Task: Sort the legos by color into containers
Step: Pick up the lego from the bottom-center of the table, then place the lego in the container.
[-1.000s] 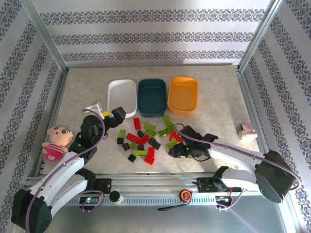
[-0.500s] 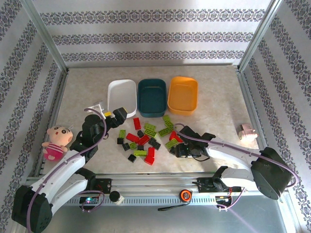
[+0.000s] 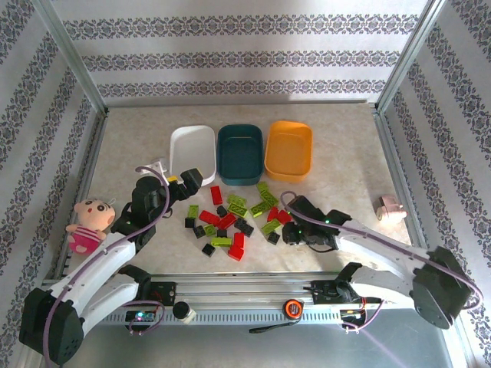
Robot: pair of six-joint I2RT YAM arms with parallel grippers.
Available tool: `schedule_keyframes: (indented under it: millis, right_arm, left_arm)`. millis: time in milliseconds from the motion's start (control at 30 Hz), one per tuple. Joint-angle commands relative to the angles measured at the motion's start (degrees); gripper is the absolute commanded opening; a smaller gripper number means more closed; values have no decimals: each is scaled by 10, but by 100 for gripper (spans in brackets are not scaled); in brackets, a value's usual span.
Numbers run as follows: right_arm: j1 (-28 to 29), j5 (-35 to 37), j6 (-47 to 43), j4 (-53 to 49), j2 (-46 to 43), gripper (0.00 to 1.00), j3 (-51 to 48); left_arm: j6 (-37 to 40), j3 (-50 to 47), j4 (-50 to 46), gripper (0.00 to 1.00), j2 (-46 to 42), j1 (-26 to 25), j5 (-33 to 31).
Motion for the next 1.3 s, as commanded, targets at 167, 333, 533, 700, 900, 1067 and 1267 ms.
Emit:
schedule_keyframes:
  millis: [167, 333, 533, 700, 900, 1067, 1267]
  right_arm:
    - [-128, 0, -113, 80, 119, 25, 205]
    - [-174, -10, -125, 105, 308, 26, 349]
    - [-201, 0, -122, 102, 457, 27, 461]
    - [-216, 1, -108, 98, 520, 32, 499]
    - [-229, -2, -100, 98, 534, 55, 512]
    - [-224, 7, -114, 113, 475, 59, 475]
    - [-202, 0, -99, 179, 369, 60, 345]
  left_arm:
    - [-14, 16, -42, 99, 9, -4, 1]
    - [-3, 17, -83, 99, -4, -3, -1]
    - [-7, 6, -126, 99, -15, -2, -2]
    - [-8, 8, -164, 100, -5, 0, 4]
    - [-4, 22, -211, 96, 31, 0, 6]
    - [7, 38, -240, 83, 73, -5, 22]
    - [8, 49, -305, 74, 108, -59, -44]
